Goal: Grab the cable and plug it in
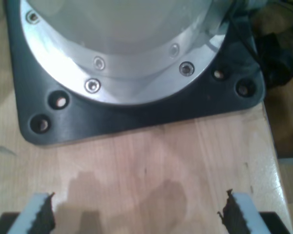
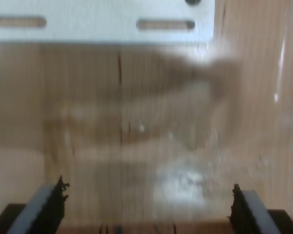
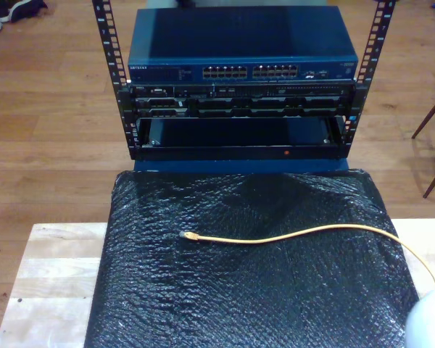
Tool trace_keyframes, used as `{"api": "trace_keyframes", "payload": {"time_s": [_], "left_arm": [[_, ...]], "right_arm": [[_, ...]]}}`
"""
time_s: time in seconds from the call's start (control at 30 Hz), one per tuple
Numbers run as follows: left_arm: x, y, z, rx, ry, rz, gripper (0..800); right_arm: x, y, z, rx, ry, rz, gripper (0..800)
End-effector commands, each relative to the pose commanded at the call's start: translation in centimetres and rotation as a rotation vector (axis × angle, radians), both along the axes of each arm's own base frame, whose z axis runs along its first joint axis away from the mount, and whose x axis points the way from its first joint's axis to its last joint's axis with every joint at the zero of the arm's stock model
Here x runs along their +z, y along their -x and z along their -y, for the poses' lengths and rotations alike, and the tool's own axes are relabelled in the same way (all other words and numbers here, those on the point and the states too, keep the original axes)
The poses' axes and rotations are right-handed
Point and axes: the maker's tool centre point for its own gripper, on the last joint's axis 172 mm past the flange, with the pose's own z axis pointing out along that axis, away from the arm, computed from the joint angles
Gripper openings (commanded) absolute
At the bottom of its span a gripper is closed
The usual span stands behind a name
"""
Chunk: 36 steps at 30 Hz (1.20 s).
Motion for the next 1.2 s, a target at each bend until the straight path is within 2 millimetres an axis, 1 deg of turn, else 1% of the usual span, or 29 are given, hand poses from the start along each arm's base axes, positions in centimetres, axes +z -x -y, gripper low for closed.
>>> {"api": "trace_keyframes", "payload": {"time_s": [0.07, 0.17, 0.3, 0.5, 0.6, 0.73, 0.87, 0.93, 1.0, 1.1, 1.2], "left_arm": [[0.2, 0.0, 0.0, 0.0, 0.003, -0.001, 800], [0.9, 0.0, -0.3, 0.002, 0.007, -0.003, 800], [2.5, 0.0, -0.8, 0.003, 0.016, -0.005, 800], [5.3, -0.1, -1.5, 0.005, 0.048, -0.013, 800], [6.8, -0.5, -3.2, 0.011, 0.023, -0.011, 800], [7.8, -0.7, -4.0, 0.03, 0.009, -0.02, 800], [8.5, -0.9, -4.6, 0.062, 0.0, -0.035, 800], [8.9, -1.5, -4.7, 0.073, -0.005, -0.044, 800], [9.3, -2.5, -4.8, 0.075, -0.009, -0.047, 800], [10.6, -3.9, -5.0, 0.062, -0.011, -0.058, 800], [11.9, -5.2, -4.4, 0.058, 0.011, -0.078, 800]], "right_arm": [[0.3, 0.0, 0.3, 0.0, 0.011, 0.0, 800], [0.5, -0.1, 0.1, 0.0, -0.003, 0.002, 800], [1.8, -0.2, 0.3, 0.009, -0.026, 0.003, 800], [4.9, -0.5, 0.6, 0.002, -0.07, 0.011, 800], [6.7, -0.7, 1.6, -0.047, -0.07, 0.009, 800], [8.8, -0.9, 2.9, -0.105, -0.06, 0.006, 800], [10.6, -1.2, 3.4, -0.178, -0.076, -0.003, 800], [11.5, -2.0, 3.9, -0.192, -0.082, -0.01, 800], [12.1, -3.3, 4.3, -0.193, -0.095, -0.022, 800], [13.0, -4.8, 5.0, -0.242, -0.115, -0.042, 800], [13.7, -6.0, 5.6, -0.292, -0.143, -0.066, 800]]}}
